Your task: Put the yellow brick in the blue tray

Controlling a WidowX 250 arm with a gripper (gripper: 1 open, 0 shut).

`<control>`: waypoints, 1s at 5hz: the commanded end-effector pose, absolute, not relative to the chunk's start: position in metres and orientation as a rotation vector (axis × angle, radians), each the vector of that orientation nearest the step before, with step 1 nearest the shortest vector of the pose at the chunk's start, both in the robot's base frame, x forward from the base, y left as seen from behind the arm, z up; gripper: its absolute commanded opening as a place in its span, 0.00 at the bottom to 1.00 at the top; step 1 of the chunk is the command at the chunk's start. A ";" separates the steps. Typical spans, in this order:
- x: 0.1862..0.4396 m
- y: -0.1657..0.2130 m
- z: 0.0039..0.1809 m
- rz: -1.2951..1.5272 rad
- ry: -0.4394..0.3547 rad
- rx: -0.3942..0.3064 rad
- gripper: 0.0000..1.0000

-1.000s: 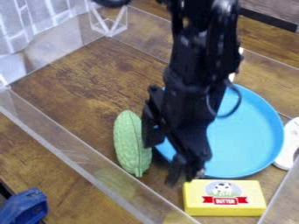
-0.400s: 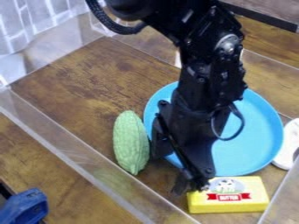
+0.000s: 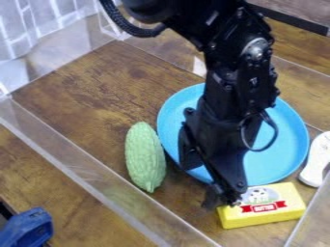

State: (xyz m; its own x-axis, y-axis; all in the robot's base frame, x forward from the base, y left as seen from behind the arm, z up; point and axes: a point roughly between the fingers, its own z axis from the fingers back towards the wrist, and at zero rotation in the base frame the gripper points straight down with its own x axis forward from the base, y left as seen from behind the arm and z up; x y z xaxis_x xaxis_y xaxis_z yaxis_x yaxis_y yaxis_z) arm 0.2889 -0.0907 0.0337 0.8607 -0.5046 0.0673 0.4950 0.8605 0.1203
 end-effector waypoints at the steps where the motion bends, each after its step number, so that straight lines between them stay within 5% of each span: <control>1: 0.288 -0.099 0.013 -0.565 -0.081 0.101 1.00; 5: 0.314 -0.104 -0.014 -0.593 -0.127 0.101 1.00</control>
